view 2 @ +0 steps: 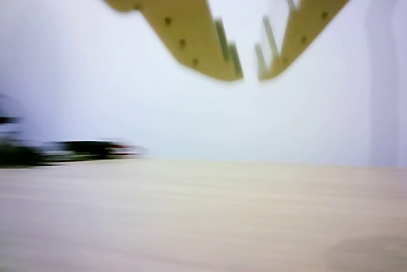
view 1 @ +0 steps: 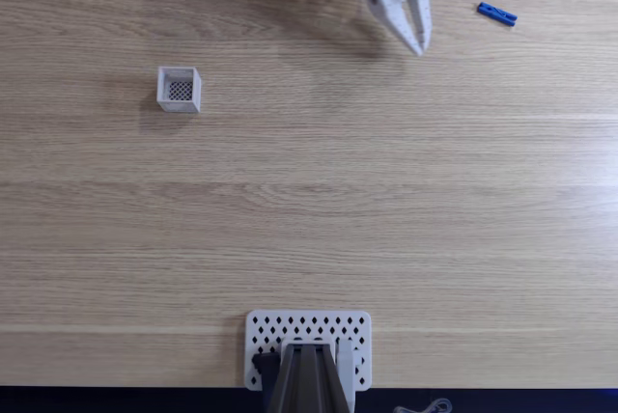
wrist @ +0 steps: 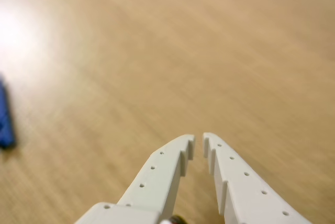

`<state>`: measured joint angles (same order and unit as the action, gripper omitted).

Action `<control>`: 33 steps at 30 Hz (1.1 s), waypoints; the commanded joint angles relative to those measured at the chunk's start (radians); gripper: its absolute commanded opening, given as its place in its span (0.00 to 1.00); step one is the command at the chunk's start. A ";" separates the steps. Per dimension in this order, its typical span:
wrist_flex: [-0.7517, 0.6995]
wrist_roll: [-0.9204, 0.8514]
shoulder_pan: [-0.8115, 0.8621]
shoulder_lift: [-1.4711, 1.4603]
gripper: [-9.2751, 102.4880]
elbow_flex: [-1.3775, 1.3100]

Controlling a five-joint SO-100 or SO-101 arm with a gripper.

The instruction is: Grasp a peg and put it in the crate.

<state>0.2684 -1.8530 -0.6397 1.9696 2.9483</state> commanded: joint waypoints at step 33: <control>-1.100 0.416 -0.436 -0.181 0.12 -0.868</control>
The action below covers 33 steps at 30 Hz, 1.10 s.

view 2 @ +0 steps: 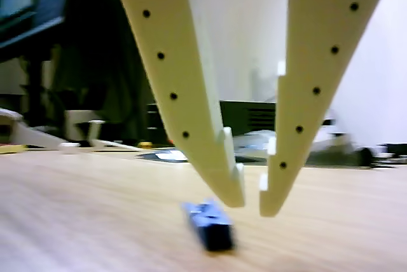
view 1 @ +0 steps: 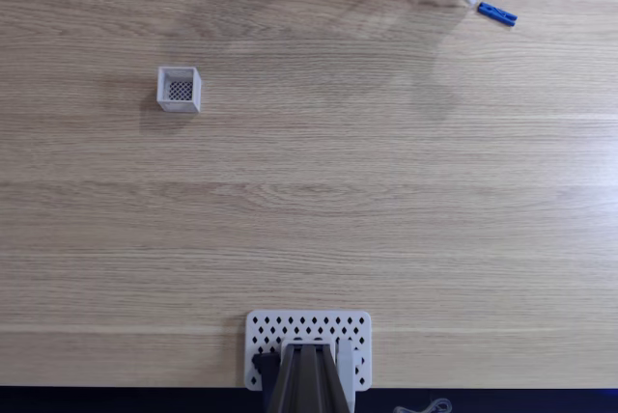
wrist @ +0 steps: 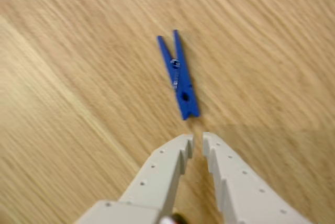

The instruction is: Grasp a peg and put it in the crate.

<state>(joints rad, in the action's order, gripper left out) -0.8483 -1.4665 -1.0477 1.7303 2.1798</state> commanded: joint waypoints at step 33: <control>0.149 0.017 0.091 -0.164 0.26 -0.222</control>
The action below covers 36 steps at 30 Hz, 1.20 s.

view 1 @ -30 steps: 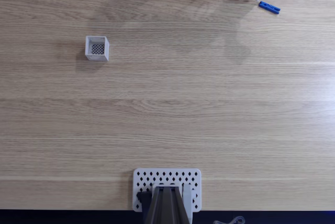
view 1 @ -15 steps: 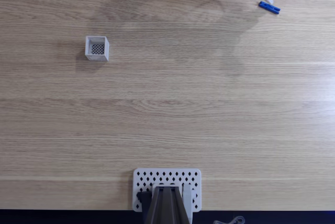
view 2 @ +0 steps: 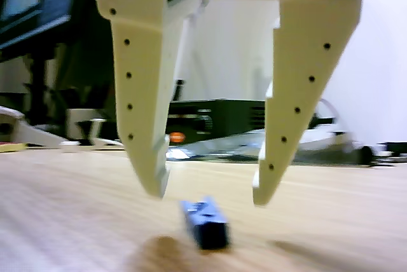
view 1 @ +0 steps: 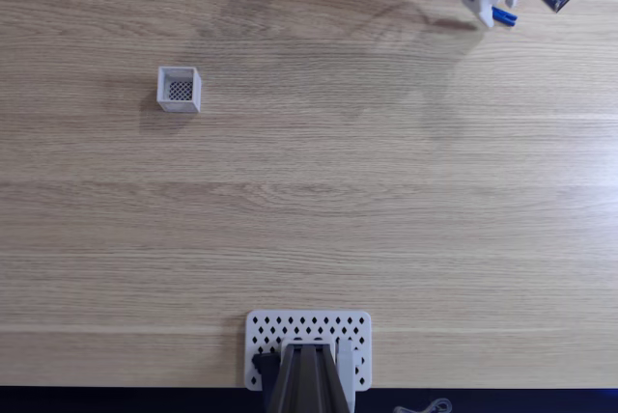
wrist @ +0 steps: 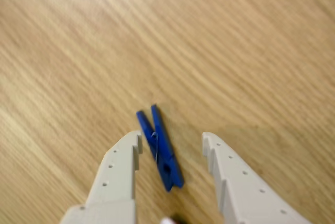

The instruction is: Grasp a peg and put it in the crate.

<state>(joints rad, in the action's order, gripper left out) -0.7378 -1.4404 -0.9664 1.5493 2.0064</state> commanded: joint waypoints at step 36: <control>0.408 0.009 0.032 0.262 0.08 0.298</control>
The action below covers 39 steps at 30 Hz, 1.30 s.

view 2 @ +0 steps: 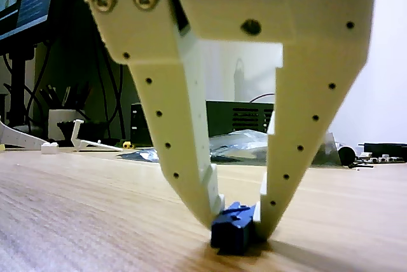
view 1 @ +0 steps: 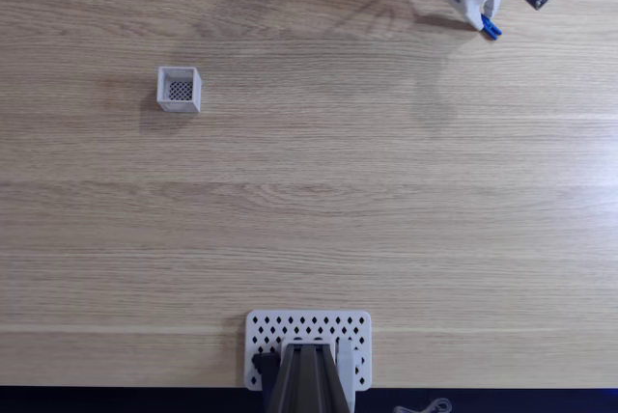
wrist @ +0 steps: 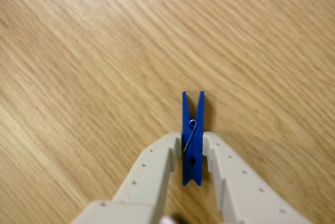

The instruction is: Grasp a peg and put it in the crate.

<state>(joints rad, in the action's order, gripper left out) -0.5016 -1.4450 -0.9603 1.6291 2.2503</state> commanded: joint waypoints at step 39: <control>1.039 0.012 1.344 0.247 0.08 0.325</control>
<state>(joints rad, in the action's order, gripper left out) 0.4111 -1.4404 0.3390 1.9236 2.5863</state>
